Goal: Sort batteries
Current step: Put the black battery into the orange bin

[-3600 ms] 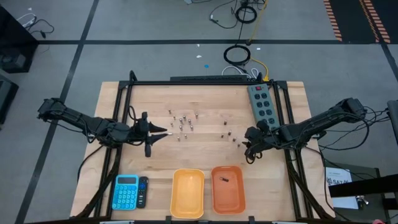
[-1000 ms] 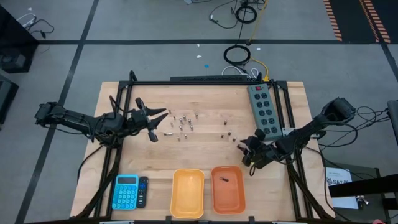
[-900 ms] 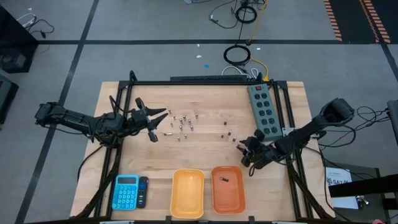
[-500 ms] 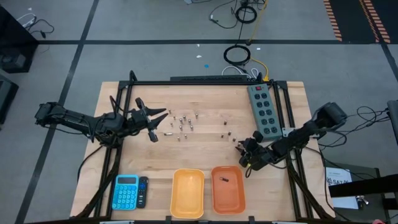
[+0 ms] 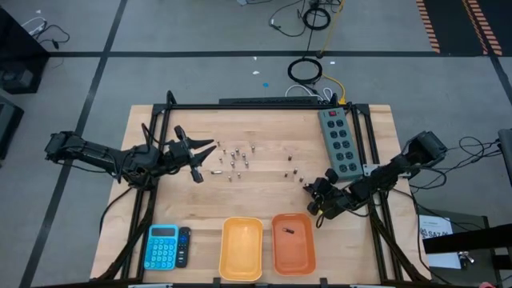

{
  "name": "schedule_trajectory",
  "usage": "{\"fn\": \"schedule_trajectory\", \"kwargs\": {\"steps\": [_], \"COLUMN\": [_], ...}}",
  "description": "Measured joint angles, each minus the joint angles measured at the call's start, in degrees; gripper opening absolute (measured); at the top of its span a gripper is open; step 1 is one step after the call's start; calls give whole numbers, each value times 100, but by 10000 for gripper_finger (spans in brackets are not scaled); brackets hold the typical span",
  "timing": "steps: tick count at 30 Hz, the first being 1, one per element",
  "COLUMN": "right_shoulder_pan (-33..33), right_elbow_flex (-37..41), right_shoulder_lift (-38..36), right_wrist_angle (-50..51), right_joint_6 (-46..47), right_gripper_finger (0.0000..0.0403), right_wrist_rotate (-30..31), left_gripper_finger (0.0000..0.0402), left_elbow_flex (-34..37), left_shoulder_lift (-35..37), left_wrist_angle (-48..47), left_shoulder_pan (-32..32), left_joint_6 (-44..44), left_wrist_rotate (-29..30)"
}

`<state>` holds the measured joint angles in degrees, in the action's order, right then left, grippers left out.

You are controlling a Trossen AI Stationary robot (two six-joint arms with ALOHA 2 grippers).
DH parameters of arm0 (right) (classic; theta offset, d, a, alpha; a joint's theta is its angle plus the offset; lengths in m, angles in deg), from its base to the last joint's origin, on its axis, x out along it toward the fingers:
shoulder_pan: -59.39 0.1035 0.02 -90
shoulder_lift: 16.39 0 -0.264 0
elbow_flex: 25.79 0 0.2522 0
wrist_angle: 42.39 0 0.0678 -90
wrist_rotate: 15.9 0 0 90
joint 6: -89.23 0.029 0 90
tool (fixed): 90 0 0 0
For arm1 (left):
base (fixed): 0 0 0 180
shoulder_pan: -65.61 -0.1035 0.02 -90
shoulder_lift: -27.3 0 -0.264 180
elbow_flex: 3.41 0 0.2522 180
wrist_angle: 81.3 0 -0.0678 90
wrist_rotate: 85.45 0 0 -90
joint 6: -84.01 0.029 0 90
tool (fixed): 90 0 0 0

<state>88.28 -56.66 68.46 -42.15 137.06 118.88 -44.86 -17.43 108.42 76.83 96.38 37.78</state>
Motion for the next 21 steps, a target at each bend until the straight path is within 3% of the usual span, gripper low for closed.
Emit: {"fn": "schedule_trajectory", "kwargs": {"steps": [11, 18, 21], "right_shoulder_pan": [152, 325, 422], "right_elbow_flex": [-436, -460, -496], "right_shoulder_lift": [-1426, -1623, -1329], "right_wrist_angle": [-255, -1654, -1872], "right_joint_6": [-1945, -2340, -1953], "right_gripper_finger": [11, 11, 11], "right_wrist_rotate": [-294, -2190, -2514], "left_gripper_finger": [99, 99, 99], "left_elbow_flex": [-2, -1, -2], "left_shoulder_lift": [0, 0, 0], "left_wrist_angle": [-7, -9, -11], "left_shoulder_pan": [0, 0, 0], "left_joint_6": [-2, -2, -3], "left_wrist_rotate": [0, 0, 0]}}
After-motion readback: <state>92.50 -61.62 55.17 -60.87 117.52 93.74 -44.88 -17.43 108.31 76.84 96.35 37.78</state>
